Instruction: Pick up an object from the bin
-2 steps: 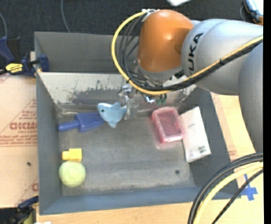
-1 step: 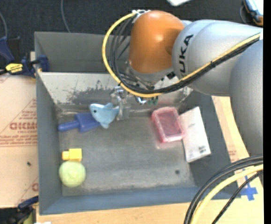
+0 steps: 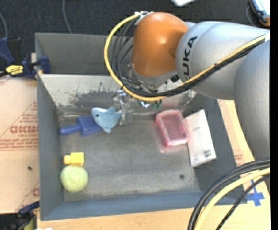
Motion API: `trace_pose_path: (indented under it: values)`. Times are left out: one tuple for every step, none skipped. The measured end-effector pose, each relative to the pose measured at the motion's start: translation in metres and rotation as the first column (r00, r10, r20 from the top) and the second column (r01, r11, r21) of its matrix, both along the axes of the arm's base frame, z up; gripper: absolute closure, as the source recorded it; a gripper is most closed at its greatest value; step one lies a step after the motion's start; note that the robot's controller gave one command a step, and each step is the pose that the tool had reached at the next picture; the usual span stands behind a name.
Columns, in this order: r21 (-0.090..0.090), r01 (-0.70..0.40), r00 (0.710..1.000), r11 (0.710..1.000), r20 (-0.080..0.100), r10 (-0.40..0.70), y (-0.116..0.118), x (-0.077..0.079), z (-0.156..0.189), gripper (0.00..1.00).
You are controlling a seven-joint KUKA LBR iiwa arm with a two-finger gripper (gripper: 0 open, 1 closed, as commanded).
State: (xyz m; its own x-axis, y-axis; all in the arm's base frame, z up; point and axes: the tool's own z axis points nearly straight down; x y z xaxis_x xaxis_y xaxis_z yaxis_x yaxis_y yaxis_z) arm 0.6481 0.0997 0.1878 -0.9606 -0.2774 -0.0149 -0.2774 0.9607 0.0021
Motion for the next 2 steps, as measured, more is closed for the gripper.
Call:
trace_pose_path:
  values:
    - [-0.001, -0.008, 1.000, 1.000, -0.010, 0.008, -0.008, -0.003, 0.012, 1.00]
    - [-0.002, -0.162, 0.987, 0.987, 0.011, 0.162, 0.000, -0.006, 0.089, 1.00]
